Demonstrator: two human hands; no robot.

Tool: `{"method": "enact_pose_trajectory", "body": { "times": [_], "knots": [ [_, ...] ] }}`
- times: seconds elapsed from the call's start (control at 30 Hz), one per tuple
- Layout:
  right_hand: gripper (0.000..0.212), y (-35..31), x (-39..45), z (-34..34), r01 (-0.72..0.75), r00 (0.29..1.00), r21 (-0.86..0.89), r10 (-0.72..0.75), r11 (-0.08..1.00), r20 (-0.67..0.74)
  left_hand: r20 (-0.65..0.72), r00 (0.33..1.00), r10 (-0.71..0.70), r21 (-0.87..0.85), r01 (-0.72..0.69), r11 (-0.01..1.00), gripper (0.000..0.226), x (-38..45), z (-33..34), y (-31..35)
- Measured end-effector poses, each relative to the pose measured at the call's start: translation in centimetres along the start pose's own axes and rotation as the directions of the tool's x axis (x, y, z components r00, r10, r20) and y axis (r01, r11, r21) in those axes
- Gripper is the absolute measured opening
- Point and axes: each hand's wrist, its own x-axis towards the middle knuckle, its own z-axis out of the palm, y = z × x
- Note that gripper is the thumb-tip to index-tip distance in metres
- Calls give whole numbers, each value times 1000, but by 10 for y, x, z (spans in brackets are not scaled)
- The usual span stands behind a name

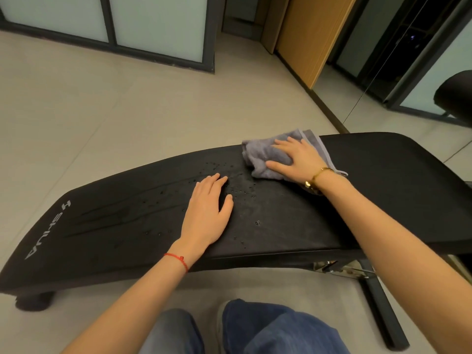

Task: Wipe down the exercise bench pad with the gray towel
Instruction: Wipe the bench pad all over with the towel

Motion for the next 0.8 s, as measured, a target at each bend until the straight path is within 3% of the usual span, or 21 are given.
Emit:
{"method": "enact_pose_trajectory", "body": {
  "times": [0.2,0.3,0.43,0.5,0.57,0.7,0.8],
  "knots": [
    [61,-22,-123,-20,296,940,193,-322,935,118,-2,1000,4,1,-4,1000,52,1,3,-4],
    [61,-5,-103,-25,297,938,221,-327,929,113,-5,1000,4,5,-4,1000,52,0,3,-3],
    [76,19,-3,-13,83,996,50,-84,995,8,-10,1000,-1,7,1,1000,51,0,1,-1],
    [71,11,26,4,11,1000,-34,-11,999,18,-10,1000,-6,6,6,1000,51,0,1,-1],
    [64,-7,17,11,46,998,-10,-45,999,40,-6,1000,3,5,-2,1000,51,1,2,-2],
    [61,-33,-83,-6,260,961,177,-273,949,51,1,1000,10,-12,-9,1000,53,2,2,-4],
    [59,-21,-111,-20,293,942,226,-321,929,97,-11,1000,8,12,-8,1000,52,0,3,-4]
  ]
}}
